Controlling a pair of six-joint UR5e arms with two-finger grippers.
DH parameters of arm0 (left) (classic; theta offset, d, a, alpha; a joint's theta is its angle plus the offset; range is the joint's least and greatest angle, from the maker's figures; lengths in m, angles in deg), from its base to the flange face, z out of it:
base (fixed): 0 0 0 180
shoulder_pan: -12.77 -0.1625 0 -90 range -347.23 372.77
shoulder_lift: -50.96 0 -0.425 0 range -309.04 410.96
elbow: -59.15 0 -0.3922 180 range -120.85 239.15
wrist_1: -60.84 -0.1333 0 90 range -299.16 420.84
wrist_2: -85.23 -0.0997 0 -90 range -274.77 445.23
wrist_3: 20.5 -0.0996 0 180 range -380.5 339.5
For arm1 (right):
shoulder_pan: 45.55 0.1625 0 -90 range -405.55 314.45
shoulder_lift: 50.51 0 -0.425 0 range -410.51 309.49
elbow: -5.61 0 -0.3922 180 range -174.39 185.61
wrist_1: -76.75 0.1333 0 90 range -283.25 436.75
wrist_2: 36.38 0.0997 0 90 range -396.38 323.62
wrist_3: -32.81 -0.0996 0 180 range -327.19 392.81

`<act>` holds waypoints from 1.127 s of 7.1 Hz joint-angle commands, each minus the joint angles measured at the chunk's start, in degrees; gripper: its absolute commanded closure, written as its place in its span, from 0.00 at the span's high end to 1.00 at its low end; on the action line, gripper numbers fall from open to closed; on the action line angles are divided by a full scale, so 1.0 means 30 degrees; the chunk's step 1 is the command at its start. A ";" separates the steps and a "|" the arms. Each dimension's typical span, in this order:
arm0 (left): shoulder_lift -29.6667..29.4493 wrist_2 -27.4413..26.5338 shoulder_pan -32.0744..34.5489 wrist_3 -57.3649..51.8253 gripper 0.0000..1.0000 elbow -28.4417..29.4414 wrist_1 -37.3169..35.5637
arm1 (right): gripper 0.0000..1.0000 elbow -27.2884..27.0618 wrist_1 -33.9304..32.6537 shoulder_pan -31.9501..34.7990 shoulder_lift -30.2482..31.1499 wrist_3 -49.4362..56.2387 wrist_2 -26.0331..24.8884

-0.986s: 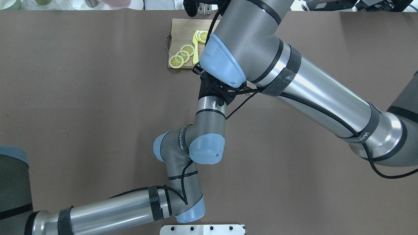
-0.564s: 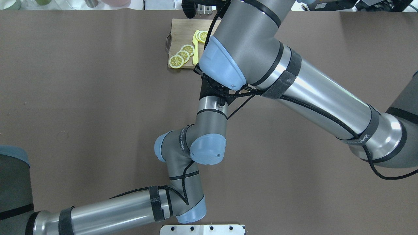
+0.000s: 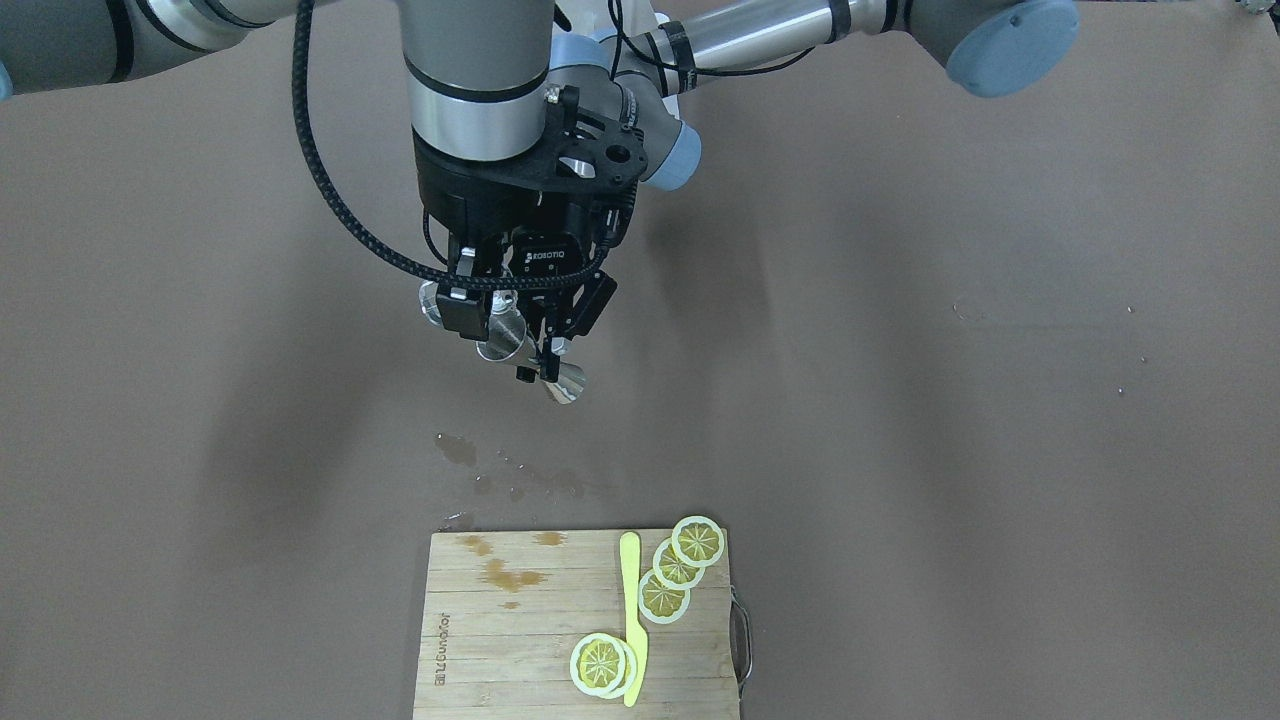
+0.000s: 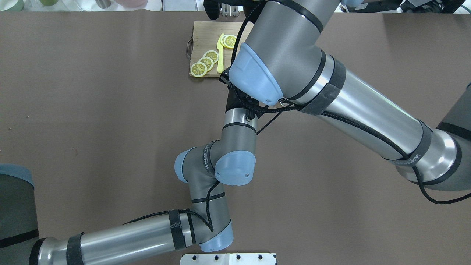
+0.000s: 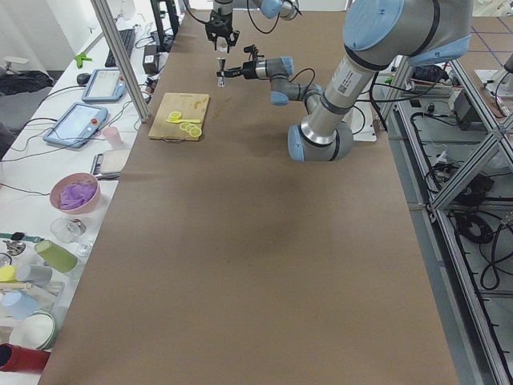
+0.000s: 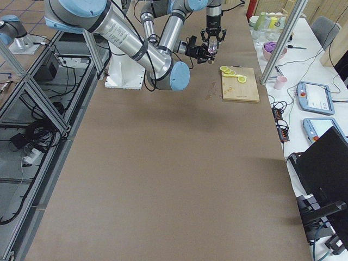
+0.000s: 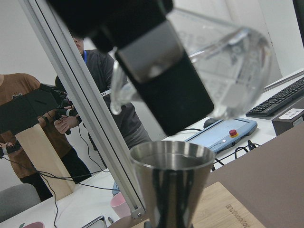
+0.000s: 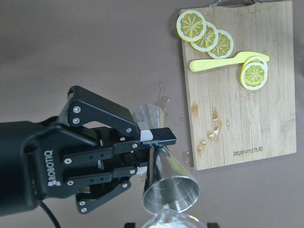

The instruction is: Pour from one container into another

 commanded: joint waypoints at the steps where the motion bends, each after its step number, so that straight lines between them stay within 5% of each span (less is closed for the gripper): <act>1: 0.0070 0.0046 0.0000 0.0000 0.00 -0.0029 0.0052 | 0.00 -0.1406 0.0479 0.0131 0.0979 -0.0015 0.0023; 4: 0.0159 0.0222 0.0145 0.0175 0.00 -0.0379 0.0198 | 0.00 -0.2990 0.2403 0.1183 0.3403 -0.0072 0.1042; 8: 0.1529 0.1771 0.0789 0.2048 0.00 -0.1868 0.0783 | 0.00 -0.3435 0.9076 0.3145 0.8881 -0.1618 0.2658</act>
